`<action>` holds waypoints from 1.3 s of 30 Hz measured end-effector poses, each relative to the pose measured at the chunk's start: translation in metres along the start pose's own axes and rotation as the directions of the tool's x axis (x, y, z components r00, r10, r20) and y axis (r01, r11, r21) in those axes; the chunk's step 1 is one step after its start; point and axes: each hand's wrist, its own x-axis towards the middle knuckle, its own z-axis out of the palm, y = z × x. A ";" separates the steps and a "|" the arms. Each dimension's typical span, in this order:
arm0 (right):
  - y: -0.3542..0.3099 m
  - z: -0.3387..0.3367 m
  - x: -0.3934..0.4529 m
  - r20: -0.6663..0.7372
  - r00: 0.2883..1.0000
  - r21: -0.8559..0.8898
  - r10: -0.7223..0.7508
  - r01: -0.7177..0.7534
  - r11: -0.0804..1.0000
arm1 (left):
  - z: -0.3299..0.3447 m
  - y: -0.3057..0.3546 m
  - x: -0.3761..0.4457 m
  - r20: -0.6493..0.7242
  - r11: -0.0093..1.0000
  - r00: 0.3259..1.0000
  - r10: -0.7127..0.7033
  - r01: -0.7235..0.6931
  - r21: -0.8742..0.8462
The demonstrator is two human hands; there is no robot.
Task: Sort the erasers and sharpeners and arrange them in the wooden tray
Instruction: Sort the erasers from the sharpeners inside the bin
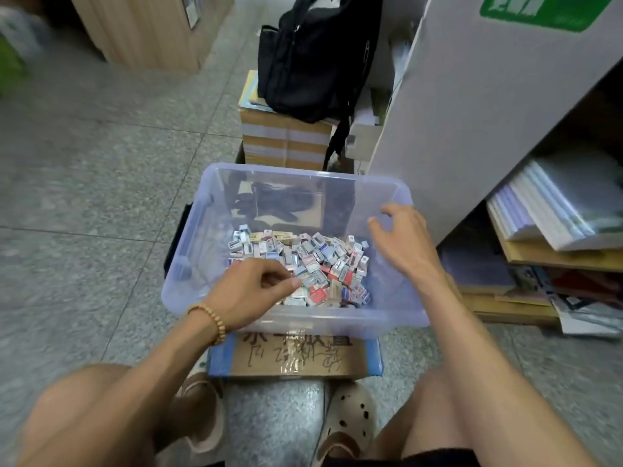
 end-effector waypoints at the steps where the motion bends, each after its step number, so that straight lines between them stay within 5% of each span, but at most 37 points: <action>1: -0.010 0.006 0.010 0.048 0.997 -0.005 -0.059 0.059 0.998 | -0.009 -0.009 0.007 -0.022 1.000 0.999 -0.023 0.023 0.013; 7: -0.038 0.076 0.073 0.350 0.895 -0.002 -0.278 0.298 0.955 | -0.031 -0.057 0.077 -0.004 0.979 0.985 -0.170 0.169 0.110; 14: -0.018 0.161 0.125 0.573 0.764 -0.008 -0.298 0.368 0.930 | 0.010 -0.109 0.159 -0.127 0.931 0.925 -0.358 0.364 0.027; 16: -0.008 0.176 0.125 0.629 0.719 -0.030 -0.294 0.401 0.916 | 0.022 -0.123 0.172 -0.122 0.927 0.932 -0.342 0.355 0.118; 21: 0.008 0.191 0.118 0.640 0.696 -0.066 -0.326 0.473 0.879 | 0.039 -0.133 0.182 -0.007 0.784 0.966 -0.260 0.215 0.583; 23: 0.015 0.187 0.113 0.648 0.701 -0.079 -0.299 0.451 0.889 | 0.040 -0.132 0.177 0.070 0.756 0.969 -0.239 0.140 0.639; 29: 0.021 0.169 0.104 0.754 0.628 -0.156 -0.192 0.455 0.877 | 0.037 -0.131 0.166 0.193 0.915 0.961 -0.199 0.112 0.389; 32: 0.017 0.166 0.109 0.730 0.660 -0.115 -0.177 0.374 0.920 | 0.033 -0.129 0.171 0.075 0.954 0.988 -0.137 0.111 0.277; 35: 0.006 0.172 0.114 0.663 0.713 -0.007 -0.228 0.310 0.951 | 0.036 -0.137 0.177 -0.137 0.929 0.973 -0.186 0.219 0.297; 39: -0.001 0.192 0.115 0.673 0.698 -0.016 -0.245 0.344 0.939 | 0.050 -0.153 0.184 -0.043 0.866 0.956 -0.291 0.282 0.412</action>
